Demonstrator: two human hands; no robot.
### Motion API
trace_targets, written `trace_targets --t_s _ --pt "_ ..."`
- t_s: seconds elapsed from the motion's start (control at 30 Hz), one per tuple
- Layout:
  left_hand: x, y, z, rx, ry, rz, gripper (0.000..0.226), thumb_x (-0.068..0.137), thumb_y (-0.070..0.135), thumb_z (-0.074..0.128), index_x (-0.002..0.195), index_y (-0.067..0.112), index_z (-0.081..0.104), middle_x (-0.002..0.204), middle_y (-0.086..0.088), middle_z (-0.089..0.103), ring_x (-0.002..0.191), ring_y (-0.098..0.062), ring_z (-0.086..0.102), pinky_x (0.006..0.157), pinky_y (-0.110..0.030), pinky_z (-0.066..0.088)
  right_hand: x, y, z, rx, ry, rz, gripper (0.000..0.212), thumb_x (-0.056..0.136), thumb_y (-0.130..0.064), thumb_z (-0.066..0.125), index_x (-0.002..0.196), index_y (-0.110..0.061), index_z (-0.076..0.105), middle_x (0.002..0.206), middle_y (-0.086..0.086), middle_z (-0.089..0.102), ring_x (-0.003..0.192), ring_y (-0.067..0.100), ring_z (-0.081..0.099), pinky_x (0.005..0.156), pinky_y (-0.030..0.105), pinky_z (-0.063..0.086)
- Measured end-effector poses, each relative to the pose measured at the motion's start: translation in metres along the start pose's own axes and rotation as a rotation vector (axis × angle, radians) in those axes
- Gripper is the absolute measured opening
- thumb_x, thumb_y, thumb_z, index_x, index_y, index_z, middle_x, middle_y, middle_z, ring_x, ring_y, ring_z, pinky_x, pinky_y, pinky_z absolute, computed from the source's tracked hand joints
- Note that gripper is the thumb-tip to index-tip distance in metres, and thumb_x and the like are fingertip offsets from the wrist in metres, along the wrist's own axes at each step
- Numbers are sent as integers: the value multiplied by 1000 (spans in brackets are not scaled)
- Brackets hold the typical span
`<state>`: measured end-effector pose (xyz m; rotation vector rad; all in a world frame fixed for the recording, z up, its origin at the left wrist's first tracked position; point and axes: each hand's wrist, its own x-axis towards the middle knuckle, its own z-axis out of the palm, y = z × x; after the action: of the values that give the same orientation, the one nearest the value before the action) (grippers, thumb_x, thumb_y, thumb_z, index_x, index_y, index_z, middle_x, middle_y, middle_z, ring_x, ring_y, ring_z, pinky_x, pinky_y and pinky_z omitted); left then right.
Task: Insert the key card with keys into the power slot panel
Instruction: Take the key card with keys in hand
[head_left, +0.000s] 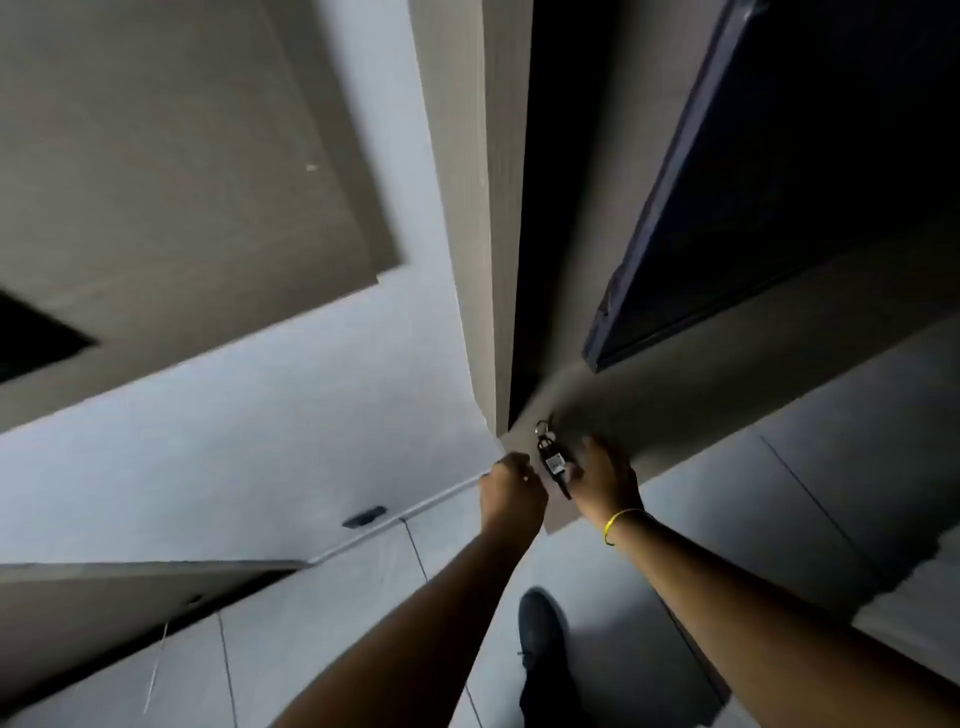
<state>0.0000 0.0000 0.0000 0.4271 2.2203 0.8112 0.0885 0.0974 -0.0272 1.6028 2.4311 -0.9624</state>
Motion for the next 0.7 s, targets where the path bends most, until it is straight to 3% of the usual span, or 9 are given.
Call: trace_targets --t_s 0.1,0.17,0.27,0.37,0.43,0.5,0.57,0.7 --pt "25 7 22 -61 14 -103 27 95 8 50 105 7 75 105 -22 77 102 -44 68 74 -39 53 12 0 15 45 48 47 21 93 -11 64 112 -5 69 125 19 69 127 42 59 90 47 51" --pt "36 9 29 -42 -2 -128 26 92 8 51 93 10 77 98 -20 78 96 -43 69 67 -32 42 16 -1 22 173 39 109 9 90 -8 64 91 -9 72 104 20 77 106 45 68 78 44 51" --pt "44 2 31 -148 -37 -212 18 85 6 64 94 8 81 97 -22 79 96 -41 71 65 -29 41 19 -2 30 373 -20 195 23 88 -3 64 66 -8 71 67 13 74 72 37 68 63 40 51" --pt "42 -11 17 -346 -72 -286 11 82 3 74 90 1 81 96 -28 79 83 -35 72 71 -35 57 12 -4 33 606 -88 237 42 86 3 69 48 -14 66 40 -4 56 49 17 48 54 30 39" --pt "33 -22 -4 -432 -103 -288 10 87 -3 69 86 -1 79 89 -28 77 75 -29 69 78 -41 64 -2 -11 30 678 -132 244 31 89 -1 74 60 -13 74 46 -5 60 53 18 48 60 30 39" --pt "22 -34 -37 -512 -156 -268 13 94 -5 65 91 -1 77 85 -19 75 71 -24 69 70 -35 61 -22 -26 24 805 -148 249 12 93 0 73 84 3 81 59 7 67 59 23 55 62 31 47" --pt "3 -42 -77 -575 -223 -221 11 98 -1 67 101 -8 76 86 -16 75 71 -19 71 67 -29 57 -46 -50 17 947 -187 217 14 96 7 66 100 14 78 61 10 67 60 24 57 55 28 51" --pt "-42 -48 -162 -591 -190 -61 15 99 6 69 103 -5 78 85 -13 79 75 -19 75 65 -25 58 -98 -110 -6 1138 -357 57 21 98 10 59 101 12 80 69 16 69 59 26 59 58 30 58"
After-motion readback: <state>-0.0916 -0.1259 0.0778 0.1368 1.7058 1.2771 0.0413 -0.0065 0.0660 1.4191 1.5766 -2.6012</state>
